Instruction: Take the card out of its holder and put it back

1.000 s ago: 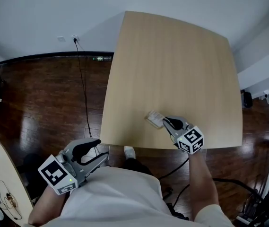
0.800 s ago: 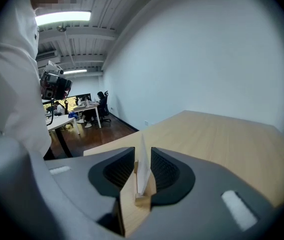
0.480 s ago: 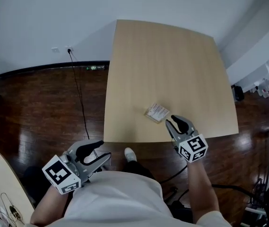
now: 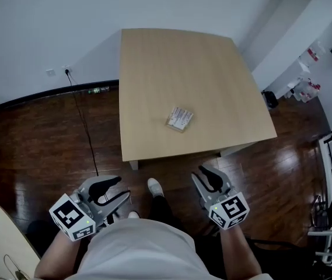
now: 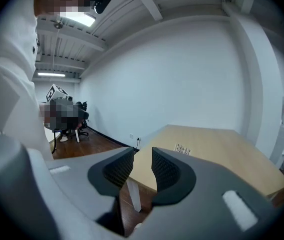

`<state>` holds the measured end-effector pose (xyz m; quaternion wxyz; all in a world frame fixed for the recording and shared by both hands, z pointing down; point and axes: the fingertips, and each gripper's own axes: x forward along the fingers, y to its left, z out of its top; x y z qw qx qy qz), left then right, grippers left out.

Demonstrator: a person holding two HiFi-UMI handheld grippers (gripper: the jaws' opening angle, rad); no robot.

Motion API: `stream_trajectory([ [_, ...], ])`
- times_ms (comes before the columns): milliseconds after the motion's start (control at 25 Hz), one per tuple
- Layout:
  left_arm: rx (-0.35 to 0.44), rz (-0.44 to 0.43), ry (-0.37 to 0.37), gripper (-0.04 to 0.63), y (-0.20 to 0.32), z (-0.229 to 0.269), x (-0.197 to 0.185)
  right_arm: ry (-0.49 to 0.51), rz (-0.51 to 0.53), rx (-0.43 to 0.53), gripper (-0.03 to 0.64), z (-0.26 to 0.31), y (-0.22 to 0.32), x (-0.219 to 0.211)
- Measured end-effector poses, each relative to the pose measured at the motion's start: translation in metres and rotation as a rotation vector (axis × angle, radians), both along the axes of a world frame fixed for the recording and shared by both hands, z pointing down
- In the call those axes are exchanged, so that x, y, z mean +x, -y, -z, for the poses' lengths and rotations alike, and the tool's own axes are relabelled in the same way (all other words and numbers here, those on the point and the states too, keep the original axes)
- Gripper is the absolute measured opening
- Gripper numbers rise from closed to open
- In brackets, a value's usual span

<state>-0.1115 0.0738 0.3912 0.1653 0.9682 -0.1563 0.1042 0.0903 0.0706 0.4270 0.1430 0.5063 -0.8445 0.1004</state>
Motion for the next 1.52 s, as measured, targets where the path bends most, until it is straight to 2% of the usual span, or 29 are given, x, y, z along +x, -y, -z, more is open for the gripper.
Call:
stream_trajectory([
  [280,-0.008,-0.036,-0.009,0.169,-0.033,-0.011,-0.01,-0.013,-0.079,-0.022,0.118,0.014,-0.09,-0.017],
  [560,0.008,-0.055,0.005,0.164,-0.049,-0.016,-0.006,0.009,-0.121,-0.018,0.118,0.021,-0.136,-0.025],
  [1080,0.023,-0.076,0.002,0.164,-0.057,-0.008,0.022,0.011,-0.085,-0.014,0.11,0.029,-0.146,-0.033],
  [1520,0.033,-0.096,-0.006,0.164,-0.061,-0.002,0.025,0.003,-0.095,-0.018,0.1,0.033,-0.149,-0.033],
])
